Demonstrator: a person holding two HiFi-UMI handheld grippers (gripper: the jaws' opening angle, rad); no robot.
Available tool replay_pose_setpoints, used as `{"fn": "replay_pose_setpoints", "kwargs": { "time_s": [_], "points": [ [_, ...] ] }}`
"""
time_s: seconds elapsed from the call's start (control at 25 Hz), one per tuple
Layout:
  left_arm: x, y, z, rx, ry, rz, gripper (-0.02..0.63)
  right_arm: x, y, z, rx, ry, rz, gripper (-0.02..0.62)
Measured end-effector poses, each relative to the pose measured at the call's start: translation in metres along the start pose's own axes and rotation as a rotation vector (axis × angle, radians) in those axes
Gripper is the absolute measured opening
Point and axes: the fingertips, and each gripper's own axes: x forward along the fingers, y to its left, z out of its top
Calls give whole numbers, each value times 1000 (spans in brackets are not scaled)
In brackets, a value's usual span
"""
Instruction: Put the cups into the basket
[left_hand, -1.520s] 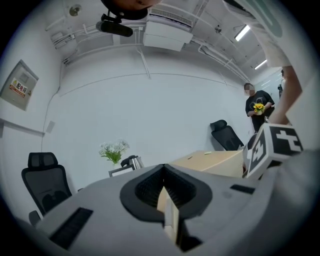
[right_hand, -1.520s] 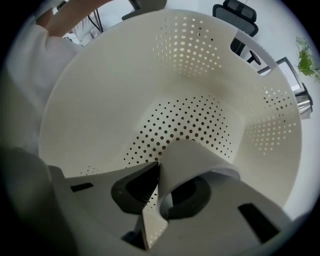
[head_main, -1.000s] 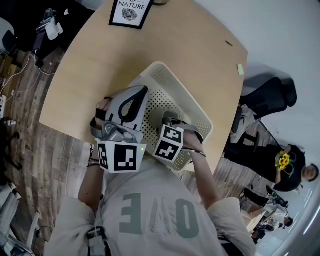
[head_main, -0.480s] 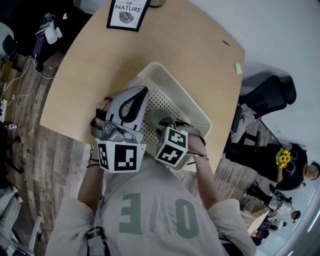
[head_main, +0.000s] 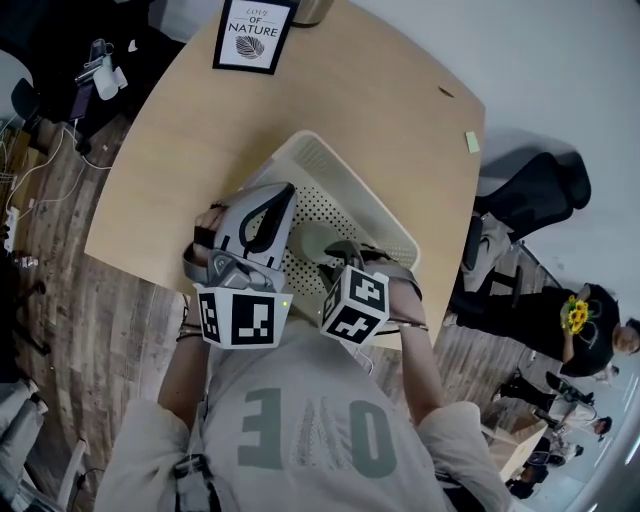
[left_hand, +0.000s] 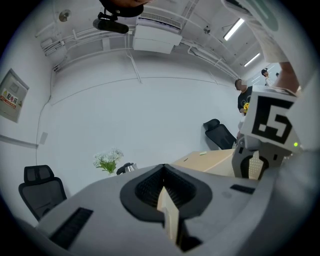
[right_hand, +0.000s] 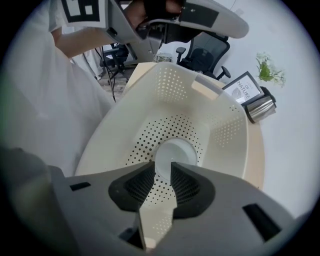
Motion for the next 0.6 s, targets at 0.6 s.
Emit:
{"fn": "replay_pose_setpoints", "kwargs": {
  "time_s": [0.6],
  "points": [
    [-14, -9, 54, 99, -87, -3, 8, -144, -44, 15, 144, -380, -331, 75]
  ]
}}
